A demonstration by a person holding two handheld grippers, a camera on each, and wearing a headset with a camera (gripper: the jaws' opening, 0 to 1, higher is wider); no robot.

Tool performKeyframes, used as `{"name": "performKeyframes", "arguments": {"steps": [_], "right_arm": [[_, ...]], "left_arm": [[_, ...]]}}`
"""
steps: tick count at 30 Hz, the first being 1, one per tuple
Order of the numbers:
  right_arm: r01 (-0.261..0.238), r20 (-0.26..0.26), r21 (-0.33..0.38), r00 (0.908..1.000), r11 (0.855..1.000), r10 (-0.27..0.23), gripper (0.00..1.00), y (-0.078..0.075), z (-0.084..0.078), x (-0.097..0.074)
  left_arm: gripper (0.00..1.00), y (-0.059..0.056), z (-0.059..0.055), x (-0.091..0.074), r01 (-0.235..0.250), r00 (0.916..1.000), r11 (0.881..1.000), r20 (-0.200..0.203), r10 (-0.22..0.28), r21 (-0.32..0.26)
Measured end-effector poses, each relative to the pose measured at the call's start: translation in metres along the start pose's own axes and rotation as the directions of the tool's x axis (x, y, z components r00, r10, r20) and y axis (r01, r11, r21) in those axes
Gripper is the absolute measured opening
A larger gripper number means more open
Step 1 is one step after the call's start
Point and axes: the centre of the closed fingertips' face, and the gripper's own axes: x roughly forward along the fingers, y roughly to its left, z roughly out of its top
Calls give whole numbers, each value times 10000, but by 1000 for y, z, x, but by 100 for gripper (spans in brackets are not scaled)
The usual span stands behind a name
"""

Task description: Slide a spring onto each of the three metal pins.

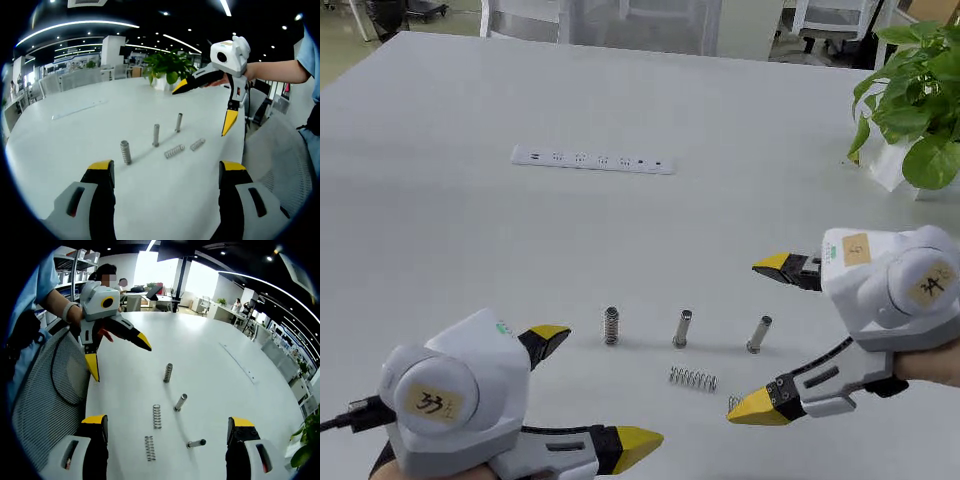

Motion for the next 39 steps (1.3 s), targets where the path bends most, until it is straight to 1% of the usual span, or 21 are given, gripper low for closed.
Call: {"name": "performKeyframes", "arguments": {"steps": [4,6,11,13,14,16,22,27,29,32,39], "right_arm": [[259,63,659,9996,9975,-264,99,1,-16,-11],[372,70,837,9993,9958,-379,99,2,-22,-16],[632,2,1463,9980,9872,-640,99,8,-43,-28],[755,-18,1657,9971,9833,-763,99,11,-51,-33],[831,-122,1757,9965,9809,-822,99,13,-55,-36],[952,-107,1870,9954,9777,-948,99,16,-60,-40],[1325,-152,2513,9910,9588,-1330,99,26,-77,-53],[1602,-187,2984,9866,9409,-1621,99,34,-88,-61],[1636,-216,3096,9860,9367,-1650,99,39,-90,-63],[1664,-231,3177,9856,9335,-1678,99,43,-93,-64],[1773,-235,3389,9834,9240,-1801,99,49,-93,-67]], "left_arm": [[84,1,0,2,70,10000,10000,-71,-70,58],[84,1,0,3,98,9999,9999,-90,-98,57],[84,2,-3,6,174,9996,9998,-244,-171,130],[84,2,-4,6,219,9993,9996,-298,-214,159],[84,2,-5,7,250,9992,9995,-328,-244,174],[84,2,-6,7,270,9990,9995,-360,-263,192],[82,-1,-10,7,410,9982,9989,-442,-399,237],[82,-3,-13,10,526,9974,9982,-501,-512,279],[82,-3,-14,11,561,9972,9980,-507,-546,289],[81,-3,-14,12,648,9967,9973,-507,-630,354],[78,-4,-16,19,915,9945,9936,-573,-877,668]]}}
